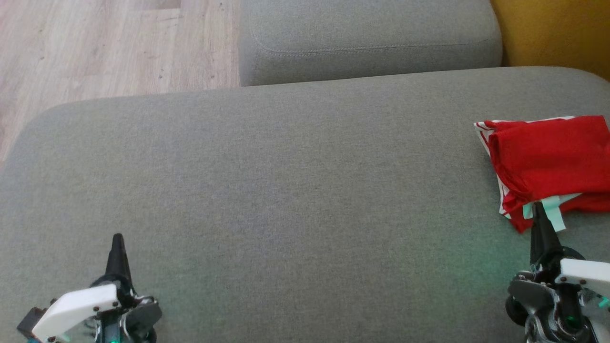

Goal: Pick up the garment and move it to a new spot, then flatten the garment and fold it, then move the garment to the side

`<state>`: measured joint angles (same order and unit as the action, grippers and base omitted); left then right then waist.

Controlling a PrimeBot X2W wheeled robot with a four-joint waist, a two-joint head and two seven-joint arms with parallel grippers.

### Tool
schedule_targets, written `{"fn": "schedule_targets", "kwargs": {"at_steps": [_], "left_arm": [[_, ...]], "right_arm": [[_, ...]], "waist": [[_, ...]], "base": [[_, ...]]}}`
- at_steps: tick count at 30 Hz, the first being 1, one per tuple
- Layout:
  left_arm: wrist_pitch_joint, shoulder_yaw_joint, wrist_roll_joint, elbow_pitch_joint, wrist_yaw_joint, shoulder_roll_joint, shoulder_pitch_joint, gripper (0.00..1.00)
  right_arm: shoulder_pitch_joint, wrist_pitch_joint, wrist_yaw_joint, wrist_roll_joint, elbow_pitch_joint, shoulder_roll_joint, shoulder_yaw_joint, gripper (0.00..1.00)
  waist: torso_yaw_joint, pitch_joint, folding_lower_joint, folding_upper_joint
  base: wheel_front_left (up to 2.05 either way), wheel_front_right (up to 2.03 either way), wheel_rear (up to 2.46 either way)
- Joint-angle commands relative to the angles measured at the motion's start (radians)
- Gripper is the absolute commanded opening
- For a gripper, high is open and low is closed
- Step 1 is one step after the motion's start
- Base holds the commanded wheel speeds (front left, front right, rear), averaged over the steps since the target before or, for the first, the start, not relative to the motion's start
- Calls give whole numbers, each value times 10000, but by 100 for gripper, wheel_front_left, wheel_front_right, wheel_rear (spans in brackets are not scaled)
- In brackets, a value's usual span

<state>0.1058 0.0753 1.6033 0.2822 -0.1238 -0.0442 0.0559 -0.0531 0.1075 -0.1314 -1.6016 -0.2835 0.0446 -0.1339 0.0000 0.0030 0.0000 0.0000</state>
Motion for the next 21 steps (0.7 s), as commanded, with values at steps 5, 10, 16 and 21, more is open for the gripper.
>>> {"fn": "schedule_targets", "kwargs": {"at_steps": [5,10,16,21], "left_arm": [[73,383,55,-367,-69,-60,522,0],[73,383,55,-367,-69,-60,522,0],[73,382,55,-368,-69,-60,522,0],[73,382,55,-368,-69,-60,521,0]], "right_arm": [[-549,62,7,-65,387,60,195,0],[-549,63,7,-64,387,60,195,0],[-549,63,7,-64,387,59,194,0],[-549,63,7,-63,387,59,194,0]], "waist": [[0,1,0,0],[0,1,0,0],[0,1,0,0],[0,1,0,0]], "base": [[0,0,0],[0,0,0],[0,0,0],[0,0,0]]}}
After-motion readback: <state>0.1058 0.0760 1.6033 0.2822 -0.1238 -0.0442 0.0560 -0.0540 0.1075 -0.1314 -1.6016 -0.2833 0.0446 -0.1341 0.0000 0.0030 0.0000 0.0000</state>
